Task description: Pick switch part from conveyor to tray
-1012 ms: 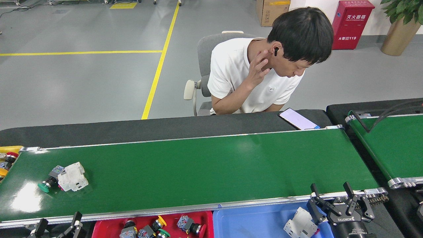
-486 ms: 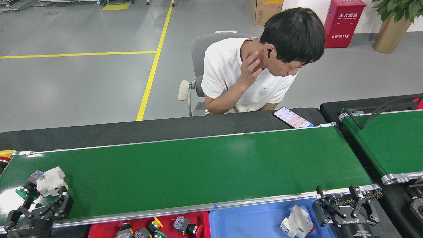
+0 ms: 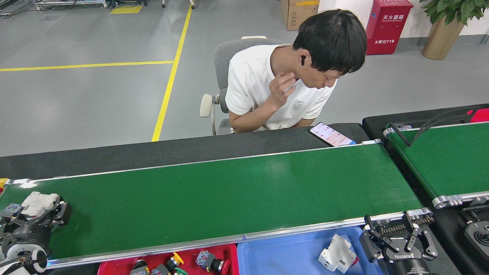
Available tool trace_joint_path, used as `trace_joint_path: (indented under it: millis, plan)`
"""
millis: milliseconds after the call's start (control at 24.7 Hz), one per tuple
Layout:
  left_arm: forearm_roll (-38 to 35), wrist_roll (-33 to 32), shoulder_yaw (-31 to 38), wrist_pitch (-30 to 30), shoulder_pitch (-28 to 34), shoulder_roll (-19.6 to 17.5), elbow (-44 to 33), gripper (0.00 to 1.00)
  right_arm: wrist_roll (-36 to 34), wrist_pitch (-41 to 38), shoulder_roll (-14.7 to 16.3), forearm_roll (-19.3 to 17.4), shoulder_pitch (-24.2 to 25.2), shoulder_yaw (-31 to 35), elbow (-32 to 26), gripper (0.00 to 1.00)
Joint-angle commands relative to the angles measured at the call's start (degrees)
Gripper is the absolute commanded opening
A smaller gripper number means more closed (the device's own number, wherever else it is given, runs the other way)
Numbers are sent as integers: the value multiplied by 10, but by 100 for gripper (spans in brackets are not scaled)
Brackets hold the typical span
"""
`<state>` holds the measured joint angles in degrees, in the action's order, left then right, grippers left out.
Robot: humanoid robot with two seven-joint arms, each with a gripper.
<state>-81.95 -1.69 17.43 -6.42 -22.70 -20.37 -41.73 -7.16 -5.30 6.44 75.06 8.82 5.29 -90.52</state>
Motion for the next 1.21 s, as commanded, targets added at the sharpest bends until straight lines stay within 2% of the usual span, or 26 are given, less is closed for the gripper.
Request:
trace_joint_path:
  millis: [0,40,81,121,202,283,405,486,688,850,1012,1174]
  plan:
    - [-1,21,-21,1,-23,-12,29,82,-5,-11,4,0,-3,1,-5,100]
    - [-1,43,-27,1,-30,-14,46,67,-5,-16,4,0,-3,1,-5,100]
    - [-1,56,-29,0,-36,-17,62,48,-5,-17,4,0,-3,1,-5,100]
    - [0,61,-32,0,-42,-18,73,36,-5,-17,4,0,-3,1,-5,100]
    - [3,64,-33,-6,-45,-18,75,22,-6,-20,4,0,-3,1,-5,100]
    - [8,66,-33,-8,-43,-14,70,12,-5,-21,3,0,-3,1,-5,100]
    - [21,66,-33,-12,-30,-11,30,9,-6,-21,3,0,-2,1,-5,100]
    - [37,66,-32,-25,12,-1,-45,8,-6,-21,2,0,1,2,-5,100]
    - [59,63,-32,-31,143,28,-250,7,-6,-21,2,0,9,2,-6,100]
    - [62,63,-33,-87,258,53,-411,8,-5,-19,2,0,10,4,-7,100]
    - [60,64,-34,-200,368,85,-545,8,-6,-19,2,0,10,7,-9,100]
    - [58,64,-52,-356,397,107,-599,8,-6,-19,3,-1,14,14,-9,100]
